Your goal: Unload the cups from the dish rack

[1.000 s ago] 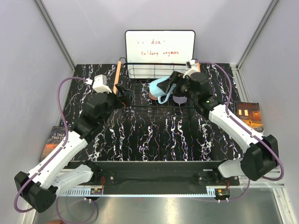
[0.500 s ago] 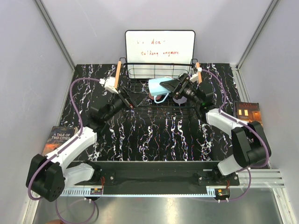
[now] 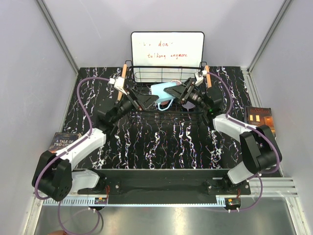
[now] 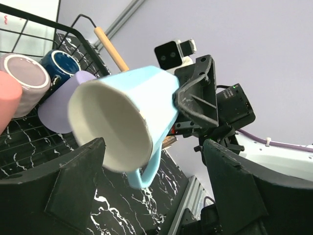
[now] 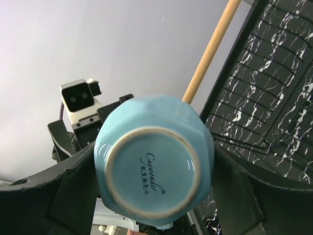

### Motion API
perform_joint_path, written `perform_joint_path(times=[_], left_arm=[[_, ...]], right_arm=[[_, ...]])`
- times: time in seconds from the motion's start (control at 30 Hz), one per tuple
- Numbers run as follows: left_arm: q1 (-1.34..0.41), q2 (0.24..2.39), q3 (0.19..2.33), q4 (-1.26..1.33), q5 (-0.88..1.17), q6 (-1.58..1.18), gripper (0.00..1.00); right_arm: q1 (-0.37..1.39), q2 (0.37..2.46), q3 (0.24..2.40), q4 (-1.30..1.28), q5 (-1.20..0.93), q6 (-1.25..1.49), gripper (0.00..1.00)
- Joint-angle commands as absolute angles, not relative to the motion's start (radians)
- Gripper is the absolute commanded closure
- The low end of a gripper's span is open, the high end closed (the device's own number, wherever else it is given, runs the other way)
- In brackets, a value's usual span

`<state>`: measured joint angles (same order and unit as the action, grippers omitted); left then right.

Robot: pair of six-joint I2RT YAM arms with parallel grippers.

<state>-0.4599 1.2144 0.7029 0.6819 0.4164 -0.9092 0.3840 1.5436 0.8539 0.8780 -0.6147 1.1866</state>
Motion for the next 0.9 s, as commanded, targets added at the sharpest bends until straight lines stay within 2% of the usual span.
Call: perform_joint_path(times=[0.0, 0.1, 0.23, 0.27, 0.37, 0.53, 0.63, 0.77, 0.87], left_arm=[[-0.474, 1.226, 0.765, 0.781, 0.457, -0.911, 0.16], [-0.479, 1.241, 0.776, 0.778, 0.46, -0.904, 0.23], [-0.483, 1.261, 0.785, 0.77, 0.477, -0.903, 0.38], [-0.483, 1.264, 0.784, 0.776, 0.482, -0.907, 0.45], [-0.485, 1.267, 0.77, 0.798, 0.489, -0.908, 0.57], [-0.485, 1.273, 0.761, 0.811, 0.492, -0.913, 0.7], [-0.485, 1.285, 0.768, 0.815, 0.494, -0.922, 1.0], [-0.485, 1.318, 0.773, 0.847, 0.503, -0.966, 1.0], [-0.485, 1.302, 0.798, 0.75, 0.486, -0.931, 1.0]], right_arm=[[0.429, 1.539, 0.91, 0.999, -0.635, 1.189, 1.0], [0.446, 1.548, 0.911, 1.006, -0.635, 1.187, 1.0], [0.462, 1.56, 0.911, 1.025, -0.638, 1.193, 1.0], [0.463, 1.56, 0.911, 1.028, -0.637, 1.196, 1.0], [0.462, 1.552, 0.911, 1.032, -0.637, 1.195, 1.0], [0.465, 1.551, 0.911, 1.042, -0.644, 1.197, 1.0], [0.477, 1.557, 0.914, 1.048, -0.658, 1.2, 1.0], [0.486, 1.563, 0.911, 1.045, -0.678, 1.203, 1.0], [0.486, 1.546, 0.911, 0.991, -0.696, 1.174, 1.0]])
